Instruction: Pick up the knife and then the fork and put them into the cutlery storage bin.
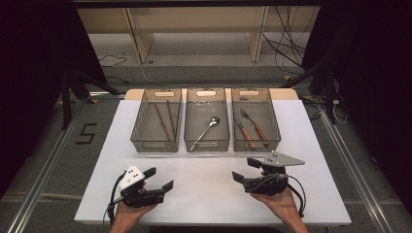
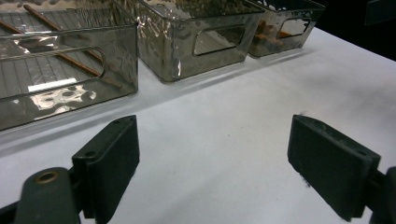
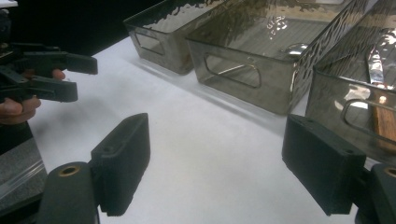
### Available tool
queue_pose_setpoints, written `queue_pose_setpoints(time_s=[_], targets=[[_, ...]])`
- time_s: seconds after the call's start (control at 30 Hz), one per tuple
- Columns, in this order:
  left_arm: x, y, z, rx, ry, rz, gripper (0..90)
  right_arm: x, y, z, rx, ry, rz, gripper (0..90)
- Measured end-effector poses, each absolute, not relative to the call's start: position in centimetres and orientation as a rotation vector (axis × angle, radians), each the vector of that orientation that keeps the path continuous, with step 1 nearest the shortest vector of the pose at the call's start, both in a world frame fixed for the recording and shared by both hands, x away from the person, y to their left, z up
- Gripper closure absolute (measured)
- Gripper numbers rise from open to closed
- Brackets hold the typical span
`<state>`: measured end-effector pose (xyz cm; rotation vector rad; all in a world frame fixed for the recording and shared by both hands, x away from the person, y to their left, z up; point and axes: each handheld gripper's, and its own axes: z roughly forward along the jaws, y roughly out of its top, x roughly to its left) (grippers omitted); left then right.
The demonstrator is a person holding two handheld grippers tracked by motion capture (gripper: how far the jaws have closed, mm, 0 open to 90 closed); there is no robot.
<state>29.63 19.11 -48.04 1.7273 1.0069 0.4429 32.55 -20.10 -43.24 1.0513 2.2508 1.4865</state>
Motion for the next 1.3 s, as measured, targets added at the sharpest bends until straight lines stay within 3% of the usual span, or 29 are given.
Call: queue_pose_setpoints(time_s=[0.63,1.3], targets=[[29.6,19.0,-48.0,1.743,0.991,0.43,16.5,30.4,-21.8,-46.0,1.048,2.219,1.505,19.8],[29.7,18.9,-48.1,1.754,0.986,0.424,16.4,30.4,-22.5,-46.2,1.059,2.19,1.514,19.5]])
